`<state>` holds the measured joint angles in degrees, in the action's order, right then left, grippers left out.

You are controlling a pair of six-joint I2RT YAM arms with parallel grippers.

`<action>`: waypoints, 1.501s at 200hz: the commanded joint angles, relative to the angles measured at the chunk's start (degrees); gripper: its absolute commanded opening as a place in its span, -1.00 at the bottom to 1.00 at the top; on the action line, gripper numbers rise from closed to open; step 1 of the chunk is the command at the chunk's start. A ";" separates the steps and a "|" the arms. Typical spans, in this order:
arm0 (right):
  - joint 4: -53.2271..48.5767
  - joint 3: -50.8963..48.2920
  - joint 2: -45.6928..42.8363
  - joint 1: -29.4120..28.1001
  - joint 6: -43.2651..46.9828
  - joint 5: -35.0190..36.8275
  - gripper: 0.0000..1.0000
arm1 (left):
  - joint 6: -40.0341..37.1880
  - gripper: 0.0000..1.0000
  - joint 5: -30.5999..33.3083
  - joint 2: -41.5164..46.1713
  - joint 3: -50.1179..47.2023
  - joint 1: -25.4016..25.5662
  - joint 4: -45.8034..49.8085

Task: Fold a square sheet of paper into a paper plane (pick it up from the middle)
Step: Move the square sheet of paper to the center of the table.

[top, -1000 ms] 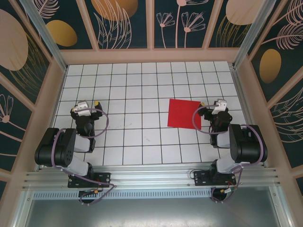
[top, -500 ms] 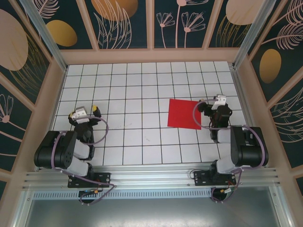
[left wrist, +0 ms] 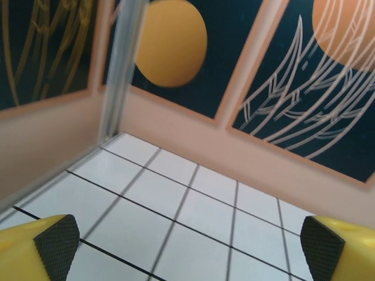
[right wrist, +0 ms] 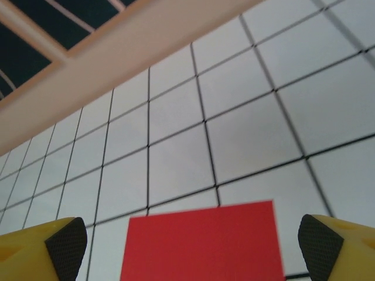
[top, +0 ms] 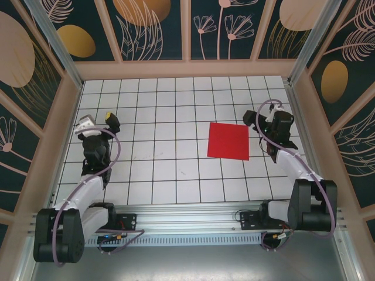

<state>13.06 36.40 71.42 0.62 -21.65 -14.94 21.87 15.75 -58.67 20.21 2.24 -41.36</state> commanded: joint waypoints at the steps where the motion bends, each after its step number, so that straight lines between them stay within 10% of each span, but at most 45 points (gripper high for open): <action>1: -9.50 2.13 1.09 -4.98 -6.68 -6.41 0.86 | 9.70 0.98 -5.89 1.17 2.63 -0.22 18.91; 120: -18.99 15.12 21.32 -22.32 -9.09 5.76 0.50 | 20.07 0.98 -36.34 -0.21 -2.48 -0.22 13.09; 300: -26.84 32.03 36.75 -40.01 -12.00 10.35 0.50 | 19.92 0.97 -41.85 -4.10 -3.89 4.08 17.42</action>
<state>-9.23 65.04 108.33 -37.58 -32.36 -4.64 41.34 -25.47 -61.93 15.79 3.97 -22.87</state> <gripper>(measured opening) 0.748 0.986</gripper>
